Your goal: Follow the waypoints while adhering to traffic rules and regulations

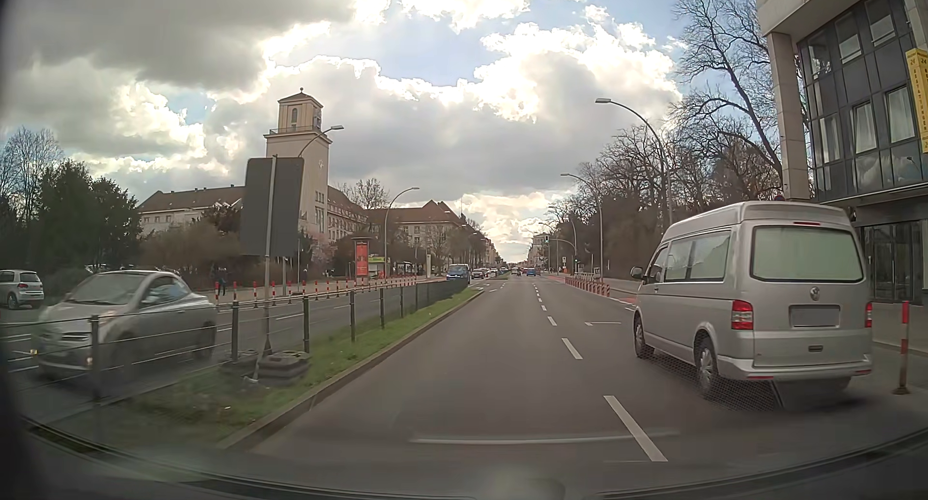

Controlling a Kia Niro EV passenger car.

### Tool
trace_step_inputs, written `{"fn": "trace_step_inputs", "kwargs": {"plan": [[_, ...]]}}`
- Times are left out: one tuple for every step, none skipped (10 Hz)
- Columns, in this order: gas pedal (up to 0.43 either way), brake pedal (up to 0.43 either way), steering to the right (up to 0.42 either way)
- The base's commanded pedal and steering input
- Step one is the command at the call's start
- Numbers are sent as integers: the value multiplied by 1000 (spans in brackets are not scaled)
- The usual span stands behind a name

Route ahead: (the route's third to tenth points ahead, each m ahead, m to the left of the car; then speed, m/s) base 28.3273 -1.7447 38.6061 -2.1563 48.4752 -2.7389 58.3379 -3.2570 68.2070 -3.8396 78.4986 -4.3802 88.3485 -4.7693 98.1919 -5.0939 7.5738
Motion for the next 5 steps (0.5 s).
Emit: {"fn": "trace_step_inputs", "kwargs": {"plan": [[67,30,11],[67,30,13],[67,30,18],[67,30,23],[67,37,23]]}}
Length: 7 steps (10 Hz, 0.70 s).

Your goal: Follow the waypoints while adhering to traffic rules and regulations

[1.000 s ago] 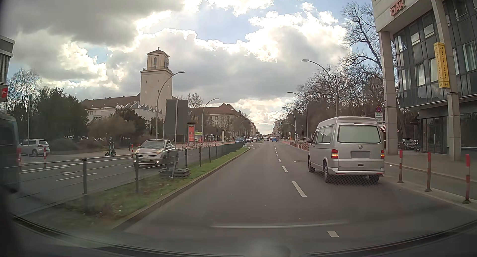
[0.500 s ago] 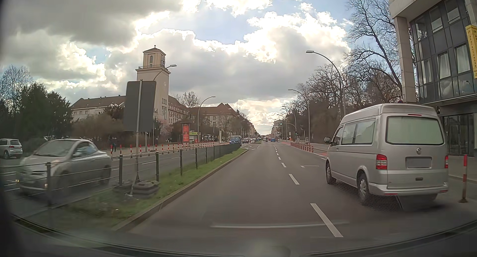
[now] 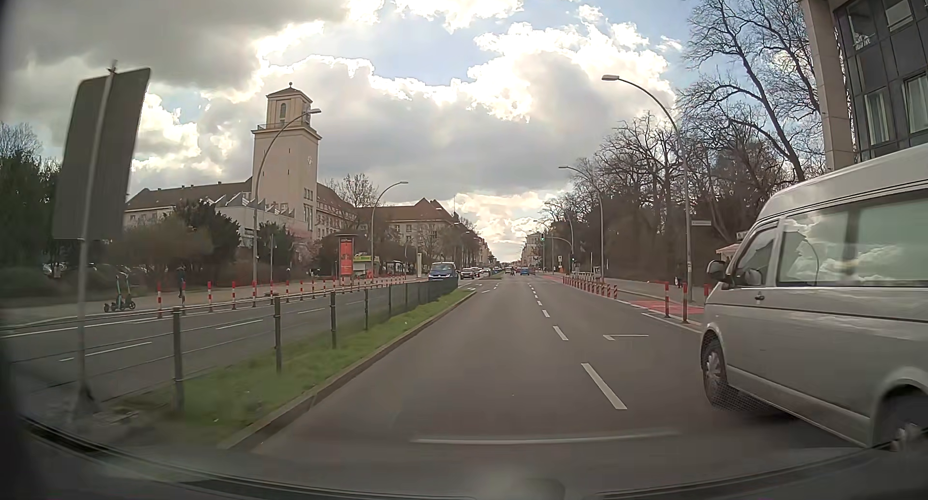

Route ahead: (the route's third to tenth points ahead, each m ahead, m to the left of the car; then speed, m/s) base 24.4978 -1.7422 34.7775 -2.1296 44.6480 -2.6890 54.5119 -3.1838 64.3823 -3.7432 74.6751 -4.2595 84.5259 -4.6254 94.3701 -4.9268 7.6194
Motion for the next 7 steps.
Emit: {"fn": "trace_step_inputs", "kwargs": {"plan": [[67,30,23],[67,30,23],[67,30,22],[67,30,22],[67,30,21],[67,30,15],[67,30,10]]}}
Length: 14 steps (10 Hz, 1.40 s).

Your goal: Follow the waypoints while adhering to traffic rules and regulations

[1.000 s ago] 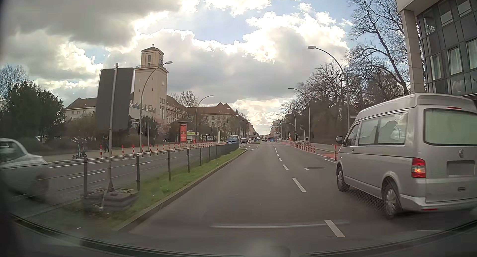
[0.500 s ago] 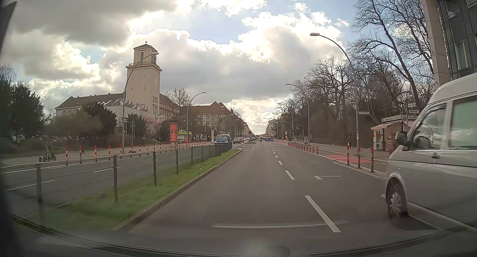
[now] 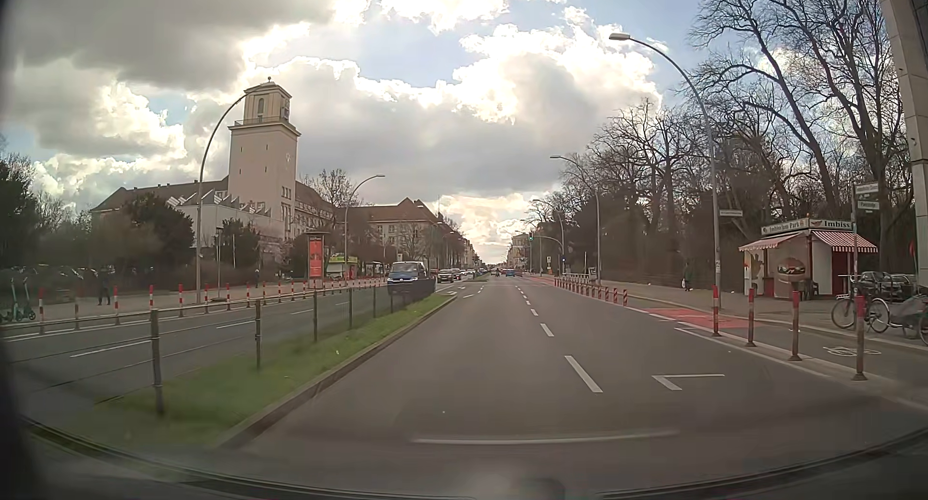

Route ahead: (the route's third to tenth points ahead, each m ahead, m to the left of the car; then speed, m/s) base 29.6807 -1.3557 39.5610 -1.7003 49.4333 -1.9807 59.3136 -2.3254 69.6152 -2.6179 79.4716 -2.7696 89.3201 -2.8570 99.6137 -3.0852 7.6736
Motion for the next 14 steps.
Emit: {"fn": "trace_step_inputs", "kwargs": {"plan": [[67,37,10],[67,30,9],[67,30,8],[67,30,6],[67,30,4],[67,30,3],[59,30,3],[59,30,1],[28,30,0],[0,30,0],[0,30,0],[0,37,0],[0,30,0],[0,30,0]]}}
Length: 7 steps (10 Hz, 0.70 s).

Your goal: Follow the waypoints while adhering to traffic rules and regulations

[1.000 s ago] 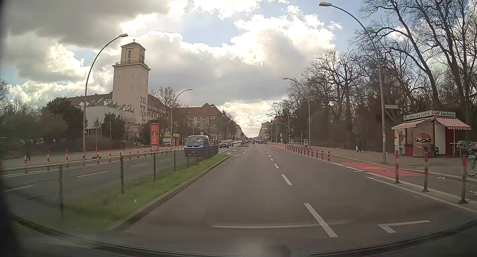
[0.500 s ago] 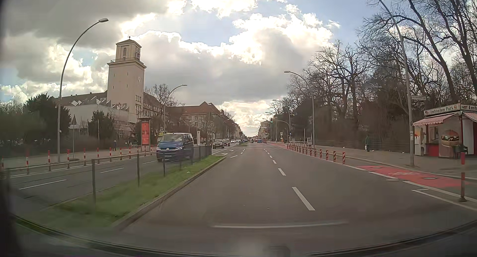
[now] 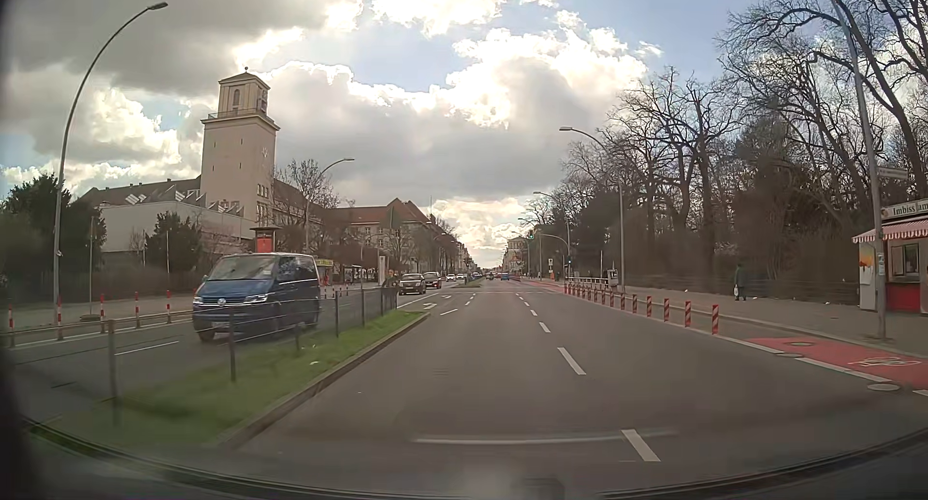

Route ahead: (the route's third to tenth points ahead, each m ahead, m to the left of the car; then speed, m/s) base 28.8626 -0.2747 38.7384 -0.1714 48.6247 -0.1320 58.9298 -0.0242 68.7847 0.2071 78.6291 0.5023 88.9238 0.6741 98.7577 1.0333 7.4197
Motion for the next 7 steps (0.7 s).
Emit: {"fn": "trace_step_inputs", "kwargs": {"plan": [[0,30,0],[0,30,1],[0,30,3],[0,30,4],[0,37,5],[0,30,5],[0,30,6]]}}
